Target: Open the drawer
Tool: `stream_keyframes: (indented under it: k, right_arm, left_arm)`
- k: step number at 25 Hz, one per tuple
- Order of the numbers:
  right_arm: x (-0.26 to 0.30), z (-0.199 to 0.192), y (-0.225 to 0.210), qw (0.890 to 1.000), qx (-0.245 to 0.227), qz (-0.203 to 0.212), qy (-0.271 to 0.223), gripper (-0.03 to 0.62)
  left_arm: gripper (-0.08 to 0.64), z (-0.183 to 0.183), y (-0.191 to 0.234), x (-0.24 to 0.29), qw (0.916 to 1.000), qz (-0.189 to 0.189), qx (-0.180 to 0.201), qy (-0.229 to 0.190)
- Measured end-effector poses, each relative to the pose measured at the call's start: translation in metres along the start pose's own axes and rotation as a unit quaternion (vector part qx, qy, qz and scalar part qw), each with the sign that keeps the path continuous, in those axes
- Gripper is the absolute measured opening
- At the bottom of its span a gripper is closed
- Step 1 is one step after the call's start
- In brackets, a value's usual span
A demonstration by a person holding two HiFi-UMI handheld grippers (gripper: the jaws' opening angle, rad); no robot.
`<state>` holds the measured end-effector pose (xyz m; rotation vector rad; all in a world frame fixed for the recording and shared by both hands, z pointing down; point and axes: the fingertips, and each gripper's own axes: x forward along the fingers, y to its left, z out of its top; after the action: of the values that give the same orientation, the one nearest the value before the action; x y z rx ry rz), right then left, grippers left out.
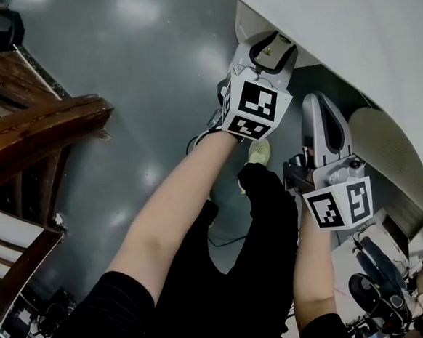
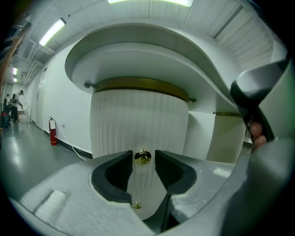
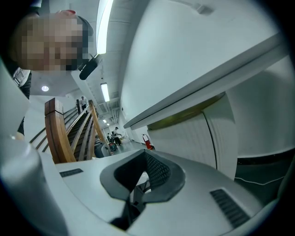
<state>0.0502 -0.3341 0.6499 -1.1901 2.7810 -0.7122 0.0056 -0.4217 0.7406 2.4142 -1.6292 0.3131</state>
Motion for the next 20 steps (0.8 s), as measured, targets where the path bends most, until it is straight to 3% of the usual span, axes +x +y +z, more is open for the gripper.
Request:
stream_keyframes:
  k: [12, 20]
  right_arm:
    - [-0.005, -0.012, -0.013, 1.0, 0.014, -0.008, 0.016, 0.015]
    - [-0.018, -0.014, -0.002, 0.999, 0.023, -0.018, 0.027, 0.015]
  left_arm:
    - [0.107, -0.009, 0.004, 0.013, 0.9999, 0.005, 0.002, 0.009]
    - [0.107, -0.018, -0.003, -0.014, 0.9998, 0.002, -0.001, 0.018]
